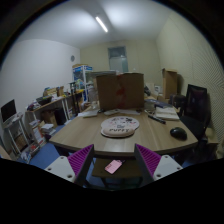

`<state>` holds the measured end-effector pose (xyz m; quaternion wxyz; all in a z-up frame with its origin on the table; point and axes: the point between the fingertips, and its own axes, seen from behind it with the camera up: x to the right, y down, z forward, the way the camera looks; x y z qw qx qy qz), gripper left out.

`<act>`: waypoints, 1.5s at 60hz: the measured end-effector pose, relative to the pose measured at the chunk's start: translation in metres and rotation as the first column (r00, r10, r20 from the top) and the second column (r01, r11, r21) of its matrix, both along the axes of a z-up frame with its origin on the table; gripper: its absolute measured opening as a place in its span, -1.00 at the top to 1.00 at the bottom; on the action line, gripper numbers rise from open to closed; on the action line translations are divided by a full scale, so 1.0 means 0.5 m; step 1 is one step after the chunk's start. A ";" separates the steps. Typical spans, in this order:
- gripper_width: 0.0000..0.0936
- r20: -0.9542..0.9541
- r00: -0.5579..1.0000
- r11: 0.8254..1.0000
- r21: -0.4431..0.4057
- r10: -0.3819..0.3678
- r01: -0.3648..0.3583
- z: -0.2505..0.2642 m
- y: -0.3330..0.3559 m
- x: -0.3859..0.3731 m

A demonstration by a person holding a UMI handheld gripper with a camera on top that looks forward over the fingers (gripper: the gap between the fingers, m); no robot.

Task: Arrange mouse

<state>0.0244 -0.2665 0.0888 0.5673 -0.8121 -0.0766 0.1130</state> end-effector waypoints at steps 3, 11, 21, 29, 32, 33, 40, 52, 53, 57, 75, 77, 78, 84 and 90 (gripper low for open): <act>-0.75 -0.001 1.000 1.000 0.003 -0.015 0.015 -0.003 0.004 0.013; -0.75 -0.003 0.998 0.998 -0.005 -0.069 0.069 -0.009 0.028 0.082; -0.74 0.010 0.984 0.984 -0.009 -0.180 0.180 -0.031 0.049 0.232; -0.76 0.037 0.960 0.960 -0.014 -0.278 0.279 -0.070 0.110 0.395; -0.74 0.052 0.953 0.954 -0.017 -0.297 0.298 -0.091 0.138 0.450; -0.74 0.058 0.951 0.952 -0.021 -0.304 0.305 -0.100 0.149 0.468; -0.74 0.099 0.941 0.944 -0.039 -0.322 0.327 -0.159 0.230 0.568; -0.77 0.091 0.961 0.964 -0.030 -0.261 0.264 -0.194 0.338 0.610; -0.77 0.091 0.962 0.965 -0.029 -0.259 0.262 -0.193 0.345 0.612; -0.81 0.089 0.963 0.966 -0.026 -0.253 0.256 -0.194 0.377 0.613; -0.23 0.082 0.935 0.938 0.000 -0.345 0.346 -0.195 0.508 0.626; -0.21 0.083 0.924 0.927 0.012 -0.374 0.374 -0.194 0.511 0.630; -0.18 0.090 0.918 0.922 0.016 -0.386 0.386 -0.195 0.511 0.632; 0.00 0.099 0.889 0.894 0.017 -0.448 0.449 -0.196 0.508 0.636; 0.15 0.132 0.868 0.876 0.006 -0.479 0.483 -0.190 0.493 0.631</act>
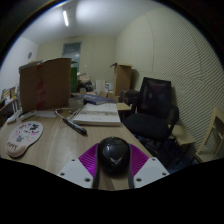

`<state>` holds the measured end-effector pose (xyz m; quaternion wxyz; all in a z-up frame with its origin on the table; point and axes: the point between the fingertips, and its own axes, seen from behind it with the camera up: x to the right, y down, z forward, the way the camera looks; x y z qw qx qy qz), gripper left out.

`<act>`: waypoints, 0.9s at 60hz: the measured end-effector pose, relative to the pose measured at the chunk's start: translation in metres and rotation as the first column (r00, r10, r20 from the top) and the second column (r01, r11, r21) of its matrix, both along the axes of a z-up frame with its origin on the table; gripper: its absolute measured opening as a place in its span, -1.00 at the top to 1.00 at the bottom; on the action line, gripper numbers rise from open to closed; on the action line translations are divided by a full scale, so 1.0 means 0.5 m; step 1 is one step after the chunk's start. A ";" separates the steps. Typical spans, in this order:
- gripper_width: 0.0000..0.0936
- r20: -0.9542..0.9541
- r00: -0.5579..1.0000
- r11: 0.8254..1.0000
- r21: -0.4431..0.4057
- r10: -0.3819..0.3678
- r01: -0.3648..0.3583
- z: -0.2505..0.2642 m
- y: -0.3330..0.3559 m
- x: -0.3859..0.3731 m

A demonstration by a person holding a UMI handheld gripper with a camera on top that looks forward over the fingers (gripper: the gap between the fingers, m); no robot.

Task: Arrange mouse

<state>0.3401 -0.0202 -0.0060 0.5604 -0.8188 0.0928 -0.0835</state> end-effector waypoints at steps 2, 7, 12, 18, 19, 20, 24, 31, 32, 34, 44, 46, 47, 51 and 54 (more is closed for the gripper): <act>0.16 0.009 1.000 1.000 -0.003 0.001 -0.001 0.014 -0.008 -0.008; 0.17 0.002 1.000 0.997 0.082 0.004 -0.004 0.128 -0.014 -0.060; 0.17 -0.018 1.000 0.982 0.186 0.026 -0.022 0.280 -0.005 -0.156; 0.17 -0.002 0.993 0.962 0.246 0.118 -0.114 0.406 0.042 -0.336; 0.17 0.003 0.991 0.959 0.250 0.136 -0.132 0.417 0.051 -0.368; 0.17 0.008 0.988 0.956 0.252 0.153 -0.150 0.423 0.060 -0.400; 0.18 0.020 0.977 0.950 0.228 0.213 -0.212 0.408 0.099 -0.525; 0.18 0.020 0.953 0.950 0.078 0.303 -0.303 0.262 0.156 -0.662; 0.18 0.015 0.950 0.949 0.049 0.311 -0.311 0.235 0.161 -0.674; 0.17 -0.002 0.948 0.948 -0.001 0.317 -0.317 0.188 0.170 -0.690; 0.13 -0.058 0.943 0.920 -0.205 0.329 -0.334 0.013 0.176 -0.717; 0.06 -0.070 0.938 0.909 -0.232 0.341 -0.347 -0.010 0.170 -0.723; 0.04 -0.071 0.936 0.909 -0.226 0.343 -0.351 -0.013 0.173 -0.722; -0.14 -0.092 0.935 0.908 -0.223 0.344 -0.356 -0.014 0.175 -0.723; -0.21 -0.119 0.934 0.909 -0.218 0.337 -0.355 -0.009 0.173 -0.726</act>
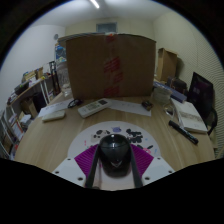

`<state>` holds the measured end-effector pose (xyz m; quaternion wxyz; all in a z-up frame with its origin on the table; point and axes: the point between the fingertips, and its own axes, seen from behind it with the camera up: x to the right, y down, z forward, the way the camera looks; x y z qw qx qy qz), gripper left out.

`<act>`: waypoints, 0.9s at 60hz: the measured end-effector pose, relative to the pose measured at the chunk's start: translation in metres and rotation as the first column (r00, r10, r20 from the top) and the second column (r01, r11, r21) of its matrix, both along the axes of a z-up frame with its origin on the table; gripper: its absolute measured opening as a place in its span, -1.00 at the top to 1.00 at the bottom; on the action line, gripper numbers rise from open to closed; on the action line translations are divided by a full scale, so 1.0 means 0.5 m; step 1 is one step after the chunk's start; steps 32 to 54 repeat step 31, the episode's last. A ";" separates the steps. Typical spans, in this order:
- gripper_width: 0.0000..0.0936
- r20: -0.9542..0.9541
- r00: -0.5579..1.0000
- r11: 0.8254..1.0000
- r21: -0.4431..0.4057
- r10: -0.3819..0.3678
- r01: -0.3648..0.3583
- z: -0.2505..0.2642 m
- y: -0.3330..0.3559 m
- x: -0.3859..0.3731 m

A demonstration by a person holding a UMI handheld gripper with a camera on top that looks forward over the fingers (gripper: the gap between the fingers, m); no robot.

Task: Arrange mouse

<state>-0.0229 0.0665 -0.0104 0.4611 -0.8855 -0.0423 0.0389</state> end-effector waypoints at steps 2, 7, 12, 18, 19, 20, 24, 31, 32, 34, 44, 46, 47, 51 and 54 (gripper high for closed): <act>-0.47 -0.011 1.000 1.000 -0.001 0.012 -0.012 0.001 -0.002 -0.007; -0.82 -0.038 0.999 0.999 -0.002 0.038 -0.038 0.009 -0.017 -0.021; -0.79 -0.023 0.999 0.999 0.007 0.046 -0.045 0.021 -0.050 -0.019; -0.79 -0.012 0.998 0.997 0.037 0.062 -0.061 0.055 -0.113 -0.006; -0.80 -0.015 0.998 0.997 0.039 0.063 -0.062 0.060 -0.126 -0.003; -0.80 -0.020 0.998 0.997 0.042 0.065 -0.064 0.066 -0.139 0.000; -0.80 -0.044 0.997 0.996 0.064 0.071 -0.068 0.092 -0.196 0.017; -0.81 -0.084 0.995 0.992 0.118 0.060 -0.050 0.130 -0.295 0.070; -0.81 -0.084 0.995 0.992 0.118 0.060 -0.050 0.130 -0.295 0.070; -0.81 -0.084 0.995 0.992 0.118 0.060 -0.050 0.130 -0.295 0.070; -0.81 -0.084 0.995 0.992 0.118 0.060 -0.050 0.130 -0.295 0.070; -0.81 -0.084 0.995 0.992 0.118 0.060 -0.050 0.130 -0.295 0.070; -0.81 -0.084 0.995 0.992 0.118 0.060 -0.050 0.130 -0.295 0.070; -0.81 -0.084 0.995 0.992 0.118 0.060 -0.050 0.130 -0.295 0.070; -0.81 -0.084 0.995 0.992 0.118 0.060 -0.050 0.130 -0.295 0.070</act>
